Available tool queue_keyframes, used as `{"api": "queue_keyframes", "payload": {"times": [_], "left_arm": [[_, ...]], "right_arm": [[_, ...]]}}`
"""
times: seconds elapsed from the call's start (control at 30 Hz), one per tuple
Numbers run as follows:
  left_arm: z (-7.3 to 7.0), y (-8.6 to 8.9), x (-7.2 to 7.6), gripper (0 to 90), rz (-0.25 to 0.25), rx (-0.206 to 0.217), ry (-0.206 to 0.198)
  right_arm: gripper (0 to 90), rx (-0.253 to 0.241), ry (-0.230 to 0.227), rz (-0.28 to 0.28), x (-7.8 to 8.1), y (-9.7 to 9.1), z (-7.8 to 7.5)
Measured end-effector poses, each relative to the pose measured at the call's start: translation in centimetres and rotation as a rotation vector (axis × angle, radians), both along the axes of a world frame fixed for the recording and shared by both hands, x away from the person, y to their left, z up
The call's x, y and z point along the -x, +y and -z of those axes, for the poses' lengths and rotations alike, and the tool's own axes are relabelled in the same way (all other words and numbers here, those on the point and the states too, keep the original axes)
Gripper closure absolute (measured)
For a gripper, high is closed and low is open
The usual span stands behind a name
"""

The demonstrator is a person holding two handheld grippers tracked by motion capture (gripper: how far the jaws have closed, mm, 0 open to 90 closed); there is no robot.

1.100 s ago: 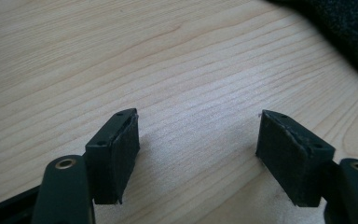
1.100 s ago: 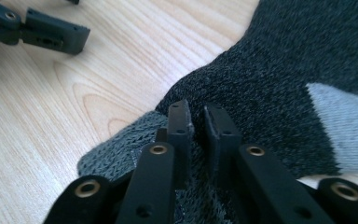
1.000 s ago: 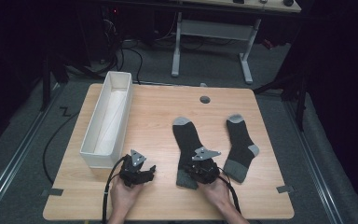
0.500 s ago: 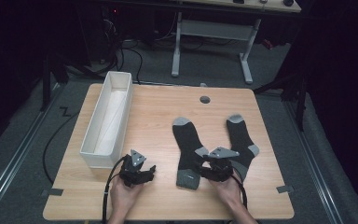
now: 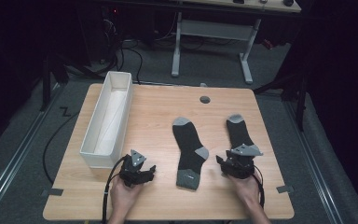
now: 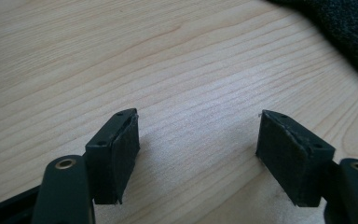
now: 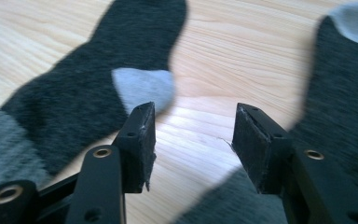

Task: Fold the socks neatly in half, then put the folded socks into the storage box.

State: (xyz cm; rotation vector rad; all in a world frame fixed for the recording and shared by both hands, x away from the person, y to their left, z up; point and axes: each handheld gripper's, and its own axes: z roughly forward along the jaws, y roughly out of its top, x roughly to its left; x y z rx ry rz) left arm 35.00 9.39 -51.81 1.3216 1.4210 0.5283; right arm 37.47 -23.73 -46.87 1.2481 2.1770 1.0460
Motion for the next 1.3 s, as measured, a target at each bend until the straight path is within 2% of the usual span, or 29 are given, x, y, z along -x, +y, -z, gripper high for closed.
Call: {"api": "queue_keyframes", "payload": {"times": [0.07, 0.13, 0.33, 0.5, 0.7, 0.9, 1.17, 1.3], "left_arm": [[0.0, 0.0, 0.0, 29.8, -0.001, 0.0, 0.0], [0.0, 0.0, 0.0, 29.8, -0.001, 0.0, 0.0], [0.0, 0.0, 0.0, 29.8, -0.001, 0.0, 0.0], [0.0, 0.0, 0.0, 29.9, -0.002, -0.001, 0.0], [0.0, 0.0, 0.0, 29.9, -0.002, -0.001, 0.0], [0.0, 0.0, 0.0, 29.8, -0.001, 0.0, 0.001], [0.0, 0.0, 0.0, 29.9, -0.001, 0.0, 0.0], [0.0, 0.0, 0.0, 29.8, -0.002, 0.0, 0.0]], "right_arm": [[49.3, -0.014, 0.0, 0.035, -0.1, -1.4, -0.1], [49.1, -0.011, -0.002, 0.045, -0.1, -1.8, 0.0], [48.7, 0.022, 0.009, 0.092, -0.2, -3.8, 0.3], [48.3, 0.056, 0.032, 0.13, -1.0, -4.9, 1.2], [47.5, 0.069, 0.041, 0.144, -1.4, -5.4, 1.6], [46.4, 0.053, 0.047, 0.142, -1.8, -5.7, 1.9], [45.2, 0.056, 0.082, 0.134, -2.5, -5.6, 2.7], [46.8, 0.071, 0.075, 0.138, -2.4, -5.5, 2.8]]}}
